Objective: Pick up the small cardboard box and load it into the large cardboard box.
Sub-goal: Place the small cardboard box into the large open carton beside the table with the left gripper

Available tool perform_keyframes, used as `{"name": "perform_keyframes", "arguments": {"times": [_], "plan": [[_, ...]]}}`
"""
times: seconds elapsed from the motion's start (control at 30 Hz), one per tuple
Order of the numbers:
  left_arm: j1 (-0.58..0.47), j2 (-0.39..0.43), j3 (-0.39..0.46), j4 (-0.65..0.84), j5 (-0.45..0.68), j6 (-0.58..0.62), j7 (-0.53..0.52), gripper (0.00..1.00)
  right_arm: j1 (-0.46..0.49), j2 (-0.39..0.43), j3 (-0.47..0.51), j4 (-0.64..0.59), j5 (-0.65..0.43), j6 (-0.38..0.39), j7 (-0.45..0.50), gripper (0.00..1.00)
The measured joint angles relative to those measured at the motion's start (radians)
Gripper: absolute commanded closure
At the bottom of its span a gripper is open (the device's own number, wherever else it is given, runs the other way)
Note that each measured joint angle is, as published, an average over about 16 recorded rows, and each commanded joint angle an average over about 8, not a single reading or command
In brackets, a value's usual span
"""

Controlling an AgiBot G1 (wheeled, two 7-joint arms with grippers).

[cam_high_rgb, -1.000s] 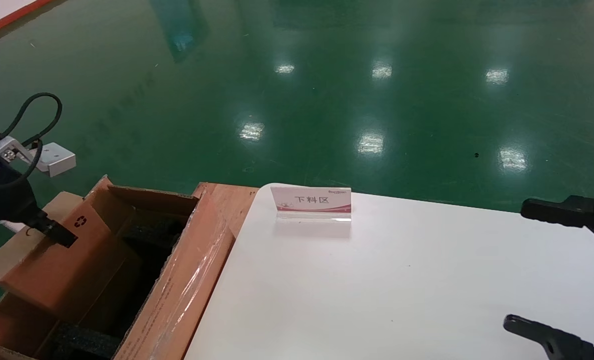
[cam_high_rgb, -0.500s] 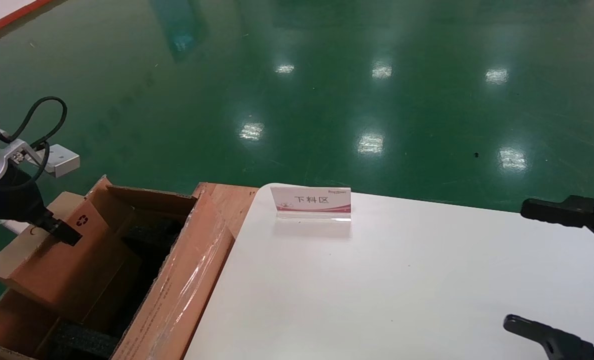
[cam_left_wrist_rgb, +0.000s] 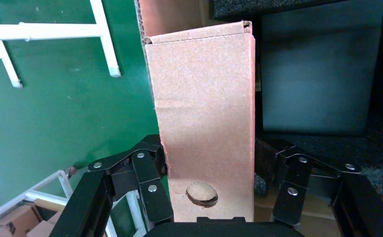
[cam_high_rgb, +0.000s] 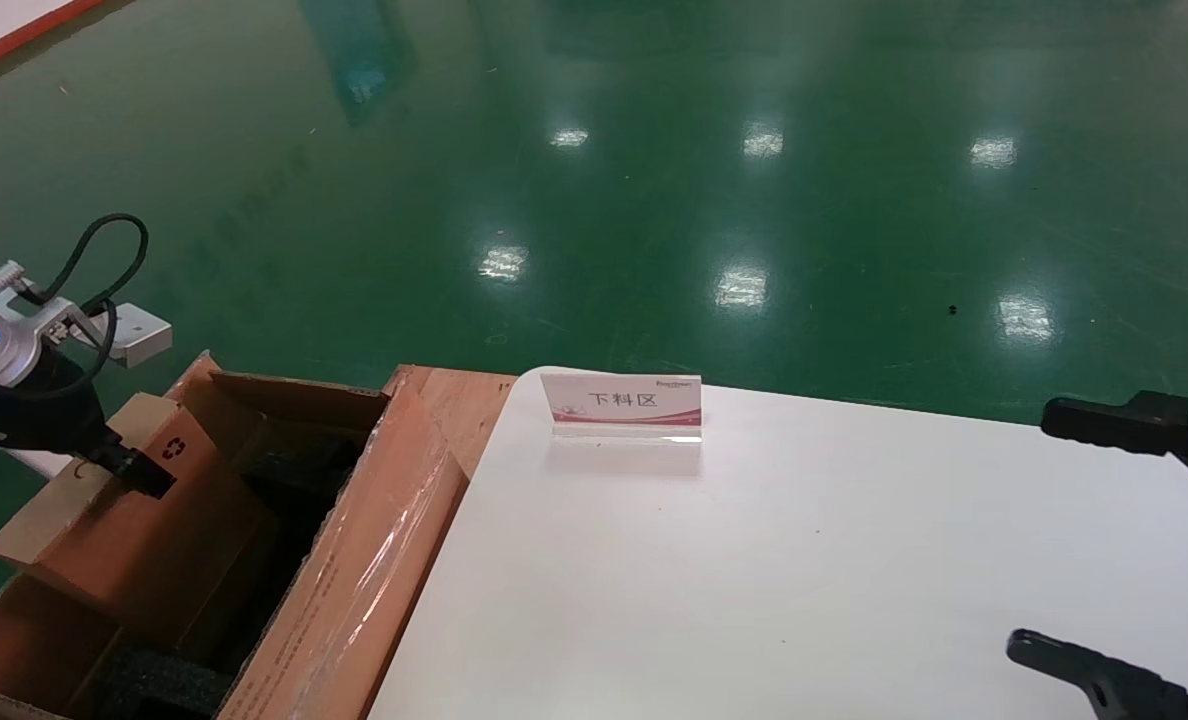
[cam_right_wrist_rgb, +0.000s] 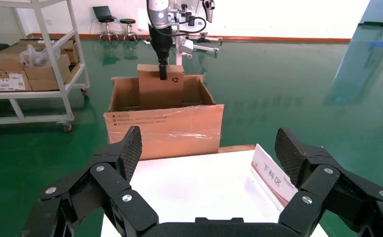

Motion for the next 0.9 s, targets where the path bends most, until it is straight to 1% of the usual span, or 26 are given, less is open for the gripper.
{"name": "perform_keyframes", "arguments": {"times": [0.37, 0.4, 0.43, 0.63, 0.67, 0.7, 0.9], "plan": [[0.063, 0.0, -0.004, 0.05, -0.023, -0.017, 0.015, 0.99, 0.0, 0.0, -0.001, 0.0, 0.0, 0.0, 0.0, 0.0], [0.067, 0.001, -0.004, 0.054, -0.025, -0.018, 0.017, 0.94, 0.0, 0.0, -0.001, 0.0, 0.0, 0.0, 0.0, 0.0], [0.071, 0.001, -0.005, 0.057, -0.028, -0.017, 0.019, 0.86, 0.0, 0.0, -0.001, 0.0, 0.0, 0.0, 0.0, 0.0], [0.085, 0.002, -0.008, 0.069, -0.038, -0.016, 0.028, 0.11, 0.0, 0.0, -0.001, 0.0, 0.001, 0.0, 0.0, 0.0], [0.087, 0.002, -0.008, 0.07, -0.038, -0.016, 0.029, 0.04, 0.0, 0.0, -0.001, 0.0, 0.001, 0.001, 0.0, 0.0], [0.087, 0.002, -0.008, 0.071, -0.039, -0.016, 0.03, 0.0, 0.0, 0.0, -0.001, 0.0, 0.001, 0.001, 0.0, 0.0], [0.089, 0.002, -0.008, 0.072, -0.04, -0.015, 0.031, 0.0, 0.0, 0.001, -0.001, 0.0, 0.001, 0.001, 0.0, 0.0]]}}
